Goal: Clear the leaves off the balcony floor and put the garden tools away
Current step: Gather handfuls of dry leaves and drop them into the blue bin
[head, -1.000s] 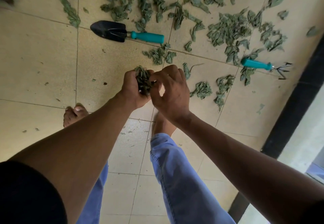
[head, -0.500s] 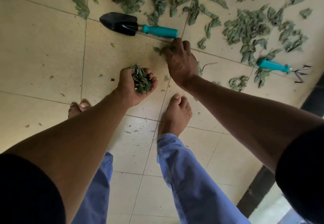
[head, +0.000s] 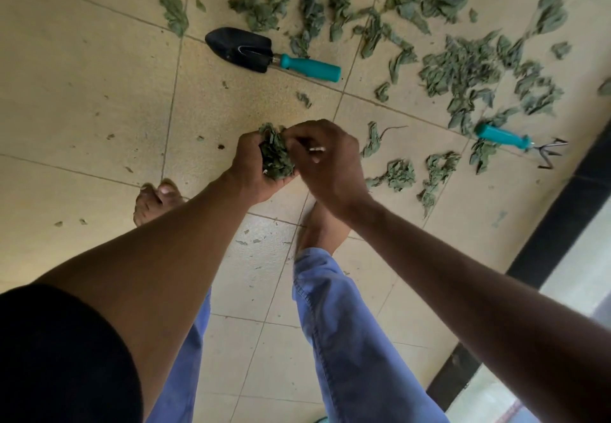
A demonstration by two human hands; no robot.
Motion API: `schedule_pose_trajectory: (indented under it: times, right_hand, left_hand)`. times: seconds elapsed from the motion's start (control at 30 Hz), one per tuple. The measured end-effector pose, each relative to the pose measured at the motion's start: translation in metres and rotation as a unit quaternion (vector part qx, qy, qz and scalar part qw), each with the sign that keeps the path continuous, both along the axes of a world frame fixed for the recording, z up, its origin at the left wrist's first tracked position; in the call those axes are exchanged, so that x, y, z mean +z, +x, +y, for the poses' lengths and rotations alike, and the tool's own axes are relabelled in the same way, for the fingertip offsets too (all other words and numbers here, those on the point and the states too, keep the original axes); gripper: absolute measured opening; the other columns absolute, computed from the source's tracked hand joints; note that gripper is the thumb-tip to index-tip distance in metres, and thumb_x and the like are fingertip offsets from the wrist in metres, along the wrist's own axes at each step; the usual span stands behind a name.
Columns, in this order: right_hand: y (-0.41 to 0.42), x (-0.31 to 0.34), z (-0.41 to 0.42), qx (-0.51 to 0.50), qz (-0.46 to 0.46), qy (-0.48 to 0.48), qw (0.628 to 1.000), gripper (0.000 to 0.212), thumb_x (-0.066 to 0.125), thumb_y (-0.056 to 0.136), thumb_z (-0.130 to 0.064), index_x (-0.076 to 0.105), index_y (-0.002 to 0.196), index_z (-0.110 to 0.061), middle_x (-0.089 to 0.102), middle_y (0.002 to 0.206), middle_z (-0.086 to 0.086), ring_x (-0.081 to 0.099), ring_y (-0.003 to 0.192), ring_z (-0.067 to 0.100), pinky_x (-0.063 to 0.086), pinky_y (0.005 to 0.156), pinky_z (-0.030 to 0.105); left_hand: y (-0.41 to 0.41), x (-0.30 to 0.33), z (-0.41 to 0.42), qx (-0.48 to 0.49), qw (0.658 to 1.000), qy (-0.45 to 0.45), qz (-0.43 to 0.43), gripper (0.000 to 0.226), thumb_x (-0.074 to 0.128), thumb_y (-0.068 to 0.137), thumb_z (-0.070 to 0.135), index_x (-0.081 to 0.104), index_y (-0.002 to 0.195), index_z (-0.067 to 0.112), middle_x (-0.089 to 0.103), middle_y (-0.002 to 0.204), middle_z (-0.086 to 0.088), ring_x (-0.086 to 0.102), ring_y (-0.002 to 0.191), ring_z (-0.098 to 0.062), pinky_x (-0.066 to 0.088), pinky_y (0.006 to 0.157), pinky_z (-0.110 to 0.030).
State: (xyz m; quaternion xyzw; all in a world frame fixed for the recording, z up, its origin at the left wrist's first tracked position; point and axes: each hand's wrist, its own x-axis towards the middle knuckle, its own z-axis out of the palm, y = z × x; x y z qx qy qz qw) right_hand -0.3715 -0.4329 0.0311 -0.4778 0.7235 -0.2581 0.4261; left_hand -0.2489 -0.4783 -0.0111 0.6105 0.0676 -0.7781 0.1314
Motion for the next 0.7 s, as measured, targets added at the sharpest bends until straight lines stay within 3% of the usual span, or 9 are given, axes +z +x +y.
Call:
schedule_pose_trajectory:
  times: [0.1,0.2,0.27,0.37,0.47,0.57,0.7]
  right_hand:
    - [0.019,0.01,0.007,0.054,0.05,-0.025,0.997,0.027,0.059,0.089,0.001,0.075,0.107,-0.009,0.074,0.096,0.005,0.067,0.084,0.019,0.056,0.075,0.032]
    - [0.028,0.004,0.012,0.036,0.136,0.025,0.99,0.029,0.056,0.09,-0.006,0.067,0.115,-0.018,0.071,0.09,0.005,0.064,0.077,0.023,0.054,0.062,0.034]
    - [0.028,-0.002,0.012,0.012,0.182,0.035,0.983,0.022,0.06,0.089,-0.011,0.068,0.108,-0.02,0.067,0.087,0.005,0.06,0.081,0.025,0.051,0.058,0.036]
    - [0.026,-0.009,0.013,0.006,0.205,-0.004,0.979,0.008,0.067,0.088,-0.013,0.073,0.09,-0.018,0.066,0.092,0.001,0.055,0.089,0.023,0.047,0.059,0.034]
    - [0.02,-0.014,0.018,-0.036,0.194,-0.02,0.98,0.009,0.067,0.087,-0.015,0.071,0.095,-0.016,0.058,0.103,0.005,0.053,0.094,0.023,0.044,0.065,0.031]
    - [0.002,-0.017,0.03,-0.06,0.18,-0.055,0.98,0.018,0.061,0.086,-0.013,0.068,0.103,-0.015,0.059,0.103,0.005,0.054,0.095,0.022,0.043,0.074,0.028]
    - [-0.04,-0.047,0.053,-0.072,0.245,0.055,0.965,0.039,0.06,0.08,-0.007,0.064,0.117,-0.02,0.061,0.113,0.002,0.054,0.103,0.023,0.049,0.078,0.036]
  left_hand:
    - [-0.002,0.004,-0.001,-0.017,1.0,-0.017,0.013,0.064,0.031,0.103,0.02,0.068,0.051,0.017,0.066,0.06,0.0,0.068,0.057,-0.012,0.053,0.052,-0.018]
    - [-0.005,0.001,-0.002,-0.023,0.999,-0.026,0.013,0.061,0.036,0.103,0.022,0.064,0.048,0.021,0.061,0.056,0.003,0.063,0.053,-0.012,0.049,0.052,-0.017]
    - [-0.007,0.001,-0.001,-0.039,0.998,-0.038,0.009,0.062,0.04,0.103,0.023,0.061,0.044,0.021,0.057,0.052,0.005,0.06,0.048,-0.01,0.046,0.05,-0.015]
    - [-0.01,0.001,0.001,-0.045,0.998,-0.042,0.024,0.048,0.045,0.102,0.026,0.064,0.058,0.018,0.062,0.059,0.003,0.064,0.054,-0.011,0.049,0.055,-0.017]
    - [-0.013,0.001,0.002,-0.034,0.999,-0.03,0.013,0.034,0.045,0.1,0.025,0.061,0.073,0.016,0.065,0.065,0.001,0.067,0.058,-0.013,0.052,0.054,-0.018]
    - [-0.017,-0.006,0.004,0.006,1.0,-0.002,0.025,0.03,0.045,0.097,0.024,0.064,0.076,0.015,0.066,0.078,-0.002,0.068,0.07,-0.019,0.057,0.065,-0.026]
    - [-0.021,-0.02,0.006,0.024,0.999,0.025,0.027,0.026,0.044,0.095,0.021,0.061,0.078,0.011,0.061,0.079,-0.005,0.063,0.07,-0.023,0.058,0.068,-0.033]
